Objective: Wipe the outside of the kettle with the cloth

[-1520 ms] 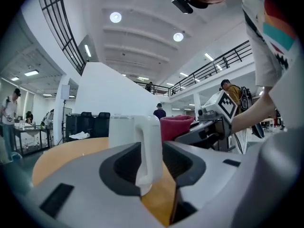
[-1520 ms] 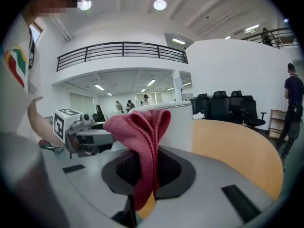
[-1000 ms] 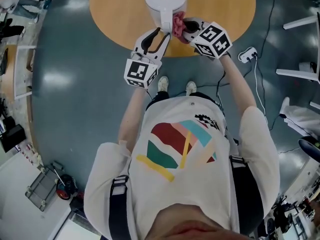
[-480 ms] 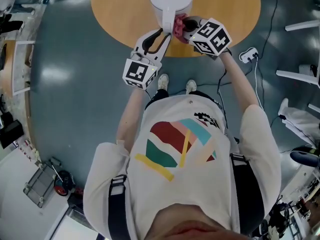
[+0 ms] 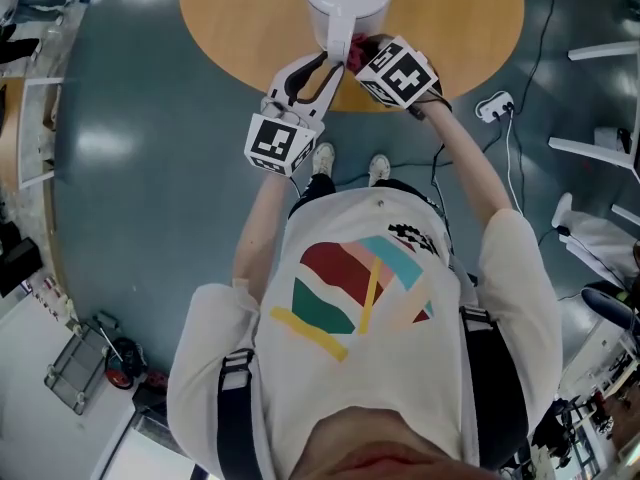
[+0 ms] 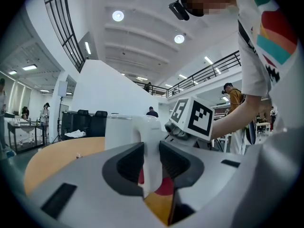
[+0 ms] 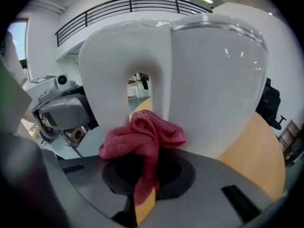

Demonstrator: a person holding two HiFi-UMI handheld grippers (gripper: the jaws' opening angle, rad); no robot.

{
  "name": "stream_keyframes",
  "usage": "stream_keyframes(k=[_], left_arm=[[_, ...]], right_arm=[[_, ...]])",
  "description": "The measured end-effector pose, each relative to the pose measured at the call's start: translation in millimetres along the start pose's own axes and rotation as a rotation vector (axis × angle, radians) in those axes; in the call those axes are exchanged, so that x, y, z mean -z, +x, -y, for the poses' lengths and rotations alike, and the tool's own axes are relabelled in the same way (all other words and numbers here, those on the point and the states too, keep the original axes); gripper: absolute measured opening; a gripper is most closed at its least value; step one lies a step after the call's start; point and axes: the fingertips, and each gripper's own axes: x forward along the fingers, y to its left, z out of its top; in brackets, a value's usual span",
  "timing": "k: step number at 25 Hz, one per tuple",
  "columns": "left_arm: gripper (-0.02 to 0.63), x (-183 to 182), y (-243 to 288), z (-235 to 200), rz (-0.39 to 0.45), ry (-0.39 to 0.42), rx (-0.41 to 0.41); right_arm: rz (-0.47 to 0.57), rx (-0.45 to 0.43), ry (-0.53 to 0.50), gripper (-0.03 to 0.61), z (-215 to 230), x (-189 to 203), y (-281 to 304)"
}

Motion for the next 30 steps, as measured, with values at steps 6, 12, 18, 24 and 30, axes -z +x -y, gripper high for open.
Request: stream_keyframes(k=[6,12,18,24,30], left_arm=[[0.150,-1,1,3,0.007,0.009,0.004],[0.150,3,0,2,0.009,0.009,-0.011],[0.150,3,-1,-3,0.018,0.002,-0.027],[0.152,-32,-27,-20,0.174,0.027,-0.208],[0.152,-56,-50,-46,0.237,0.011,-0.291]], right_arm=[[-0.103,0.020,-0.061,0.046,2,6,0],[-0.154,0.040,-0.069,0.046,6,17,4],[-0.195,0.067,-0.043,0.046,13,39,7],[-0.110,0.117,0.084,0.046,15,63,-14],[0.183,0.210,0.244,0.047,18,43,-73]])
